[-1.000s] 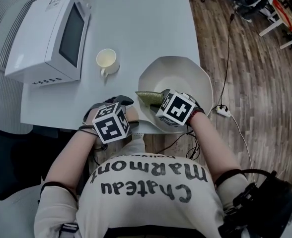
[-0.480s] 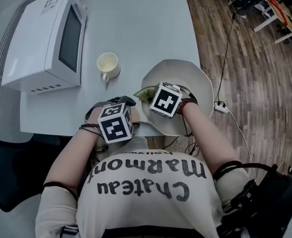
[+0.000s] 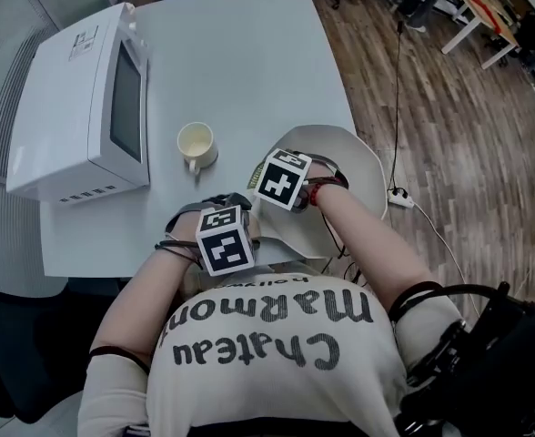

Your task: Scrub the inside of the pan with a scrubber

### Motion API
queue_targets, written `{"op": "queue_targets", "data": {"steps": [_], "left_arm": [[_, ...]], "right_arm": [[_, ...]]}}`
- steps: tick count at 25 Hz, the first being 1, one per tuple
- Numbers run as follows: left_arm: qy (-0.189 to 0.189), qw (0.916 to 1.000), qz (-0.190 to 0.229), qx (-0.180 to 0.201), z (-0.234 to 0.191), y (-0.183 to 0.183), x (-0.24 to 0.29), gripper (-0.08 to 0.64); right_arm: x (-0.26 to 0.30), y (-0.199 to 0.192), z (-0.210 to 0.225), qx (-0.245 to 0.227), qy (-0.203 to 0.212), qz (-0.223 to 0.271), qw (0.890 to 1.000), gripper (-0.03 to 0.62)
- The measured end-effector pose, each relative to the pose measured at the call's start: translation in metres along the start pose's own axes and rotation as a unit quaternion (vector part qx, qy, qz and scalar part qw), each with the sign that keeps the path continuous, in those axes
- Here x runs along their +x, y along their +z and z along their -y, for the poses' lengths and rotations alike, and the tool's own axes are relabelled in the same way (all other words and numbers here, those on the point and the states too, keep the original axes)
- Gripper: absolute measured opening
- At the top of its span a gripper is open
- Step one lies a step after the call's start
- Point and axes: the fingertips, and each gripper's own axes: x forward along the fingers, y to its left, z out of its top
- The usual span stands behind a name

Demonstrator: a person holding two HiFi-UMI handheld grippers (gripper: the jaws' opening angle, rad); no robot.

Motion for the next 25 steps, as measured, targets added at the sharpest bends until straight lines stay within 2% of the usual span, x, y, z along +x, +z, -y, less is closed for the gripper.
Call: {"op": "queue_targets", "data": {"steps": [4,6,9,11,15,17,21,25], "left_arm": [[0.004,0.9999,-0.01,0.008,-0.002,-0.002,-0.001,0.316],[0.004,0.9999,-0.013,0.009,-0.001,-0.003,-0.001,0.316],[0.003,0.9998,-0.015,0.01,0.0,-0.005,-0.001,0.316],[0.002,0.9998,-0.018,0.011,0.001,-0.005,-0.001,0.318],[0.005,0.9994,-0.032,0.014,0.002,-0.006,-0.001,0.318],[0.009,0.999,-0.04,0.018,0.001,-0.007,-0.002,0.318],[0.016,0.9978,-0.06,0.024,0.003,-0.009,0.0,0.318],[0.017,0.9985,-0.053,0.005,0.003,-0.01,0.0,0.316]], "right_arm": [[0.001,0.002,0.028,0.077,-0.028,0.011,0.997,0.057],[0.003,-0.001,0.038,0.128,-0.025,0.02,0.991,0.057],[0.006,-0.014,0.052,0.199,-0.02,0.023,0.98,0.06],[0.003,-0.024,0.061,0.252,-0.03,0.027,0.967,0.06],[0.0,-0.04,0.071,0.367,-0.02,0.053,0.928,0.06],[-0.002,-0.049,0.087,0.413,-0.032,0.076,0.907,0.06],[-0.004,-0.072,0.109,0.507,-0.032,0.118,0.853,0.06],[-0.006,-0.092,0.122,0.585,-0.022,0.15,0.797,0.061]]}}
